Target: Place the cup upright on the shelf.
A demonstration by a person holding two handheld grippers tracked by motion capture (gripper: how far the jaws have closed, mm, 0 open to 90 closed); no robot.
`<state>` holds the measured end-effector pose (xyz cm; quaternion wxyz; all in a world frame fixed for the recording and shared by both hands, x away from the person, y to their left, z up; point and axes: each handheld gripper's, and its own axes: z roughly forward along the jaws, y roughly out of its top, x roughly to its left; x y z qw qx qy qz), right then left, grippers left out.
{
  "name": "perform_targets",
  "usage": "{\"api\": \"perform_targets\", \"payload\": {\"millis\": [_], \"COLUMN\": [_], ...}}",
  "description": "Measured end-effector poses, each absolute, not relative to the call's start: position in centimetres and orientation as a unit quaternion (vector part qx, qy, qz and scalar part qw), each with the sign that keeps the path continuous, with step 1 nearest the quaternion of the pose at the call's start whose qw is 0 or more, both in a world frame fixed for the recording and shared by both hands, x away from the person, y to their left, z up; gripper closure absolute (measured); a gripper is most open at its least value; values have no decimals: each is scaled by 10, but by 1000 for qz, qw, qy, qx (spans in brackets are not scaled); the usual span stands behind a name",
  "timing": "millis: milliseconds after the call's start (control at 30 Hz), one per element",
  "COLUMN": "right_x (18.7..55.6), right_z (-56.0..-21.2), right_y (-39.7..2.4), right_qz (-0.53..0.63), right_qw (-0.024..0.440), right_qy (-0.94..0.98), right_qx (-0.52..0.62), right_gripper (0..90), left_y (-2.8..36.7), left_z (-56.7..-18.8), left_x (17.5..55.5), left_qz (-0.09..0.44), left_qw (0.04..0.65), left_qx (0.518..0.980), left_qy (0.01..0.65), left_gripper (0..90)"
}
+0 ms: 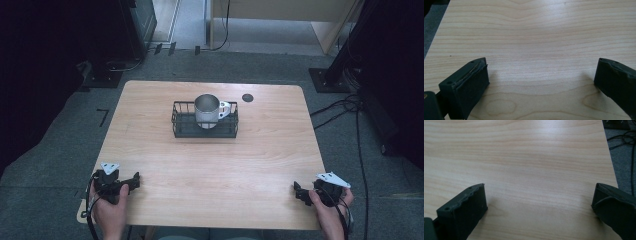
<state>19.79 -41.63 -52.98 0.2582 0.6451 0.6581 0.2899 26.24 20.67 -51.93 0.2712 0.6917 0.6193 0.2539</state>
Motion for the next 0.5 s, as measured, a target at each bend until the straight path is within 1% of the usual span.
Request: {"api": "perform_targets", "payload": {"millis": [500], "right_x": [193], "right_z": [-530], "right_y": [-417], "right_qz": [292], "right_qw": [256], "right_qy": [667], "right_qx": [636], "right_gripper": [0], "left_y": [207], "left_z": [-519], "left_x": [262], "left_qz": [254], "left_qw": [271], "left_qx": [692], "left_qy": [619], "left_gripper": [0]}}
